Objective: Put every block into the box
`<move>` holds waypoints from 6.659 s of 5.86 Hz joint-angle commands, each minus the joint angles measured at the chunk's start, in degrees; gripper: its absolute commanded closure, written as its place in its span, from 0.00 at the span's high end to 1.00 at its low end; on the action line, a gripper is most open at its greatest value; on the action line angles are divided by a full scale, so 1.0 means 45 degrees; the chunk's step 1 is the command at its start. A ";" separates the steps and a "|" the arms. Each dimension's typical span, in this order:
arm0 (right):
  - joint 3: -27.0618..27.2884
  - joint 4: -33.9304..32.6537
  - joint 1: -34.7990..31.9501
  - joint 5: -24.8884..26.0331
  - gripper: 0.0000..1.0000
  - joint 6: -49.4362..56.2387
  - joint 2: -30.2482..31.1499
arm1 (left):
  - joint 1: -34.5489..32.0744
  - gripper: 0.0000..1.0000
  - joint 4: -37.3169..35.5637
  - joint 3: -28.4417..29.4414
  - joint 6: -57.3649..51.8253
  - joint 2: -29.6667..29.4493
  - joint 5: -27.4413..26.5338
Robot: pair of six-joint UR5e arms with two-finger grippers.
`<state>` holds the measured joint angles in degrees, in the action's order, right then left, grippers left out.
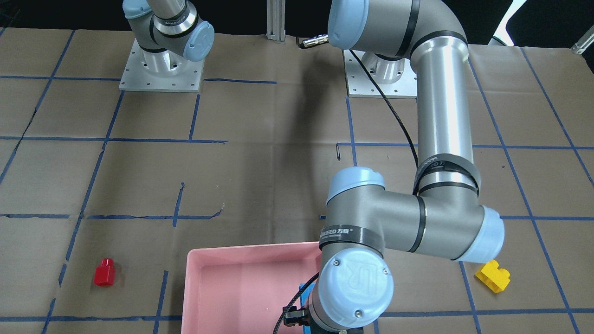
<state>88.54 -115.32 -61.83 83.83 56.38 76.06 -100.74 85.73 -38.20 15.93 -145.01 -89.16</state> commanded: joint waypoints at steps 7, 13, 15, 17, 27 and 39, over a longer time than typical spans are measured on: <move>-0.3298 -0.3402 -0.8302 -0.3375 0.04 -0.6038 -0.3528 | 0.3939 0.99 0.1007 -0.2498 -0.3820 0.4697 -0.0088; -0.4324 -0.2802 -0.8258 -0.3161 0.99 -0.5812 -0.4992 | 0.7600 0.99 0.0676 -0.4617 -0.3694 0.5156 0.0048; -0.3972 0.0922 -0.6679 -0.0230 0.99 -0.5479 -0.3277 | 0.7582 0.99 -0.0218 -0.4676 -0.0742 0.4668 -0.0147; -0.2945 0.1194 -0.5154 0.1635 0.99 -0.6176 -0.2920 | 0.7563 0.99 -0.0766 -0.4715 0.0188 0.3674 -0.0128; 0.0777 -0.4882 -0.3526 0.0941 0.91 -0.8741 -0.4851 | 0.7835 0.51 -0.6102 -0.9383 0.0250 0.3103 -0.0088; 0.0190 -0.1932 -0.3135 0.0674 0.02 -0.2071 -0.1615 | 0.0243 0.22 -0.1385 -0.0245 -0.1902 0.0027 -0.0049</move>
<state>89.73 -123.69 -76.04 88.94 42.45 66.83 -97.06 83.04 -41.36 5.74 -140.07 -89.17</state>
